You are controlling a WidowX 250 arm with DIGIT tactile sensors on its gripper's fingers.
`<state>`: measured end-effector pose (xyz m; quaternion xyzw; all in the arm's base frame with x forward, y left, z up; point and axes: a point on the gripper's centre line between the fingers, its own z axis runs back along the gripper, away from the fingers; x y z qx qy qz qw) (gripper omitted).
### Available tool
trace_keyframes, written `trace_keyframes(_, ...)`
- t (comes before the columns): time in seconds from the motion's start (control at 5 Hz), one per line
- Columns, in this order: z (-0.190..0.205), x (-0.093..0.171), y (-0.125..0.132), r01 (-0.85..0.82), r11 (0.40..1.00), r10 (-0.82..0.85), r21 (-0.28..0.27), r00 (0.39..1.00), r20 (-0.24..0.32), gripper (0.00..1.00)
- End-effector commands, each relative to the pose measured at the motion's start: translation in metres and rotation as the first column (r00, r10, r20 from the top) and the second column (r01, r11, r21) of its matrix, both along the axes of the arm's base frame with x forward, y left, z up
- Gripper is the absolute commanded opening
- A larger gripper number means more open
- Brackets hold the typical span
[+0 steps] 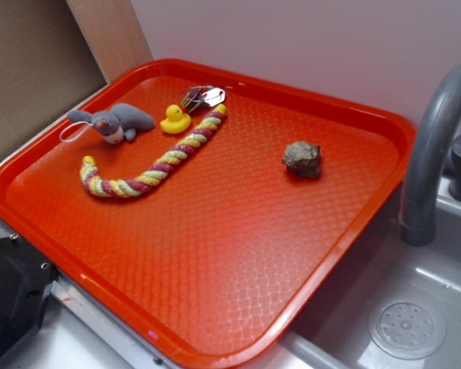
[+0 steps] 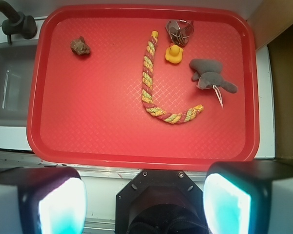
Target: Grab the rock.
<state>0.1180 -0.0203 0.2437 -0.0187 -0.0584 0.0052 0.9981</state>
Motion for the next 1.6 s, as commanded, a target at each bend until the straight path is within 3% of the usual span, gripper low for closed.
trace_keyframes(0.0,0.0,0.0,0.0,0.0,1.0,0.0,0.0,1.0,0.0,1.0)
trace_keyframes(0.4,-0.029,0.068,-0.035,0.193,0.975,-0.207,0.112,0.97,0.131,1.0)
trace_keyframes(0.8,-0.061,0.147,-0.081,0.246,0.962,-0.264,0.121,0.949,0.171,1.0)
trace_keyframes(1.0,-0.086,0.164,-0.107,0.304,0.948,-0.315,0.091,0.936,0.158,1.0)
trace_keyframes(1.4,-0.144,0.184,-0.133,0.356,0.923,-0.37,0.145,0.925,0.087,1.0)
